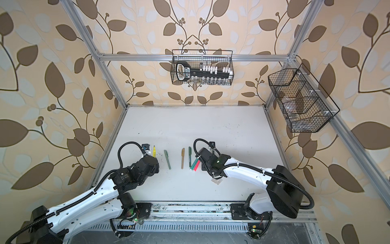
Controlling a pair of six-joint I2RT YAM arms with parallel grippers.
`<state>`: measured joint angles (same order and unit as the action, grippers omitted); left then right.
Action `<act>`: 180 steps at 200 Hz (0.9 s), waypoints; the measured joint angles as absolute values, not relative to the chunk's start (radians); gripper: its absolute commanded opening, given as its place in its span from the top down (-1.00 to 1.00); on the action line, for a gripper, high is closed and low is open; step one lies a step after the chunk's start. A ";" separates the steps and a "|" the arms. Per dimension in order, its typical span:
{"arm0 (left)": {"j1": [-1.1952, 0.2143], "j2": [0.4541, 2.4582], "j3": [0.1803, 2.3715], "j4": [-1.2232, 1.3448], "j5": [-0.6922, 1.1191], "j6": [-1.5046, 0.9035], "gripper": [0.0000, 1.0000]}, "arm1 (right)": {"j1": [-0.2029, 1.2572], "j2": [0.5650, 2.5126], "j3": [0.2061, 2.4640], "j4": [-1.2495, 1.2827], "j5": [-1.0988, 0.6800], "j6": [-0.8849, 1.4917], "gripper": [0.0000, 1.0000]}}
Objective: Insert pens into pen caps
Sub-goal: Pick up a pen cap from the bottom-center of the table.
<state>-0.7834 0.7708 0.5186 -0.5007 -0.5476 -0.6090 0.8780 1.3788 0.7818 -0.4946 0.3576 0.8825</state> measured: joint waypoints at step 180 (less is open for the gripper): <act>-0.783 0.749 0.508 -0.497 -0.530 -0.609 1.00 | 0.968 1.335 0.697 -0.583 0.284 0.999 -0.03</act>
<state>-0.7834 0.7494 0.5083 -0.4969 -0.5304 -0.6086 0.9676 1.3350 0.6971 -0.5835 0.2840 0.9985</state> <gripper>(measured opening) 0.144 0.515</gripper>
